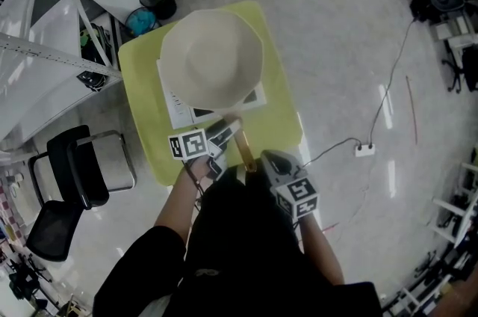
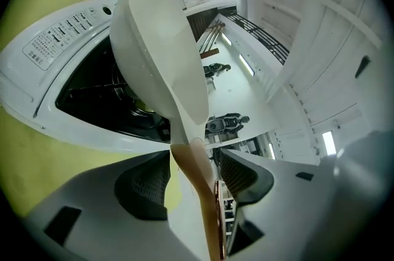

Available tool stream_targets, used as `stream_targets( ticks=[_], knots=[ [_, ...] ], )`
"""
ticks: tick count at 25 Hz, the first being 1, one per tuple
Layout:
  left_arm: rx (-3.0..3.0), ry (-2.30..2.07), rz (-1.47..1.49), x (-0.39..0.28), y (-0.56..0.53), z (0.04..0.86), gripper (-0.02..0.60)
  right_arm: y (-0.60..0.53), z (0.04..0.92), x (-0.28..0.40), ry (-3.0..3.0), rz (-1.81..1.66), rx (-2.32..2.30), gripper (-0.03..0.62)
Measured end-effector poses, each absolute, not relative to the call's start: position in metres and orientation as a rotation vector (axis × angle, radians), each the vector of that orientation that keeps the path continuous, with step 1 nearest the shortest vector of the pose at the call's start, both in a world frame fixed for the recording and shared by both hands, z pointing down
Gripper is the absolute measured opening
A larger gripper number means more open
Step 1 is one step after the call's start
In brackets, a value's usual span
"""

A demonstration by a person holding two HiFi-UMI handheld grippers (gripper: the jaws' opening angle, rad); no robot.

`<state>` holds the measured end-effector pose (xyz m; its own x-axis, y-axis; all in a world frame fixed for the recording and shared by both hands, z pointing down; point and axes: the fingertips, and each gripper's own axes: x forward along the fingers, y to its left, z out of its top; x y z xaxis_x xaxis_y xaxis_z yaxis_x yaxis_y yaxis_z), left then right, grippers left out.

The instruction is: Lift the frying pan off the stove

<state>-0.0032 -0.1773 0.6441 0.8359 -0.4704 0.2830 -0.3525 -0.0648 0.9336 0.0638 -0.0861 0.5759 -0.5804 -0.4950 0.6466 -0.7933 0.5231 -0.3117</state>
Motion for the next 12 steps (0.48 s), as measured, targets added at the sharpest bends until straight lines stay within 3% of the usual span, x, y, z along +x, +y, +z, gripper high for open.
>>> stream_targets(
  ticks=[12],
  knots=[
    [1.611,-0.634,-0.142,0.016,-0.197,0.656,0.276,-0.083,0.585,0.064,-2.271,0.869,1.038,0.017]
  ],
)
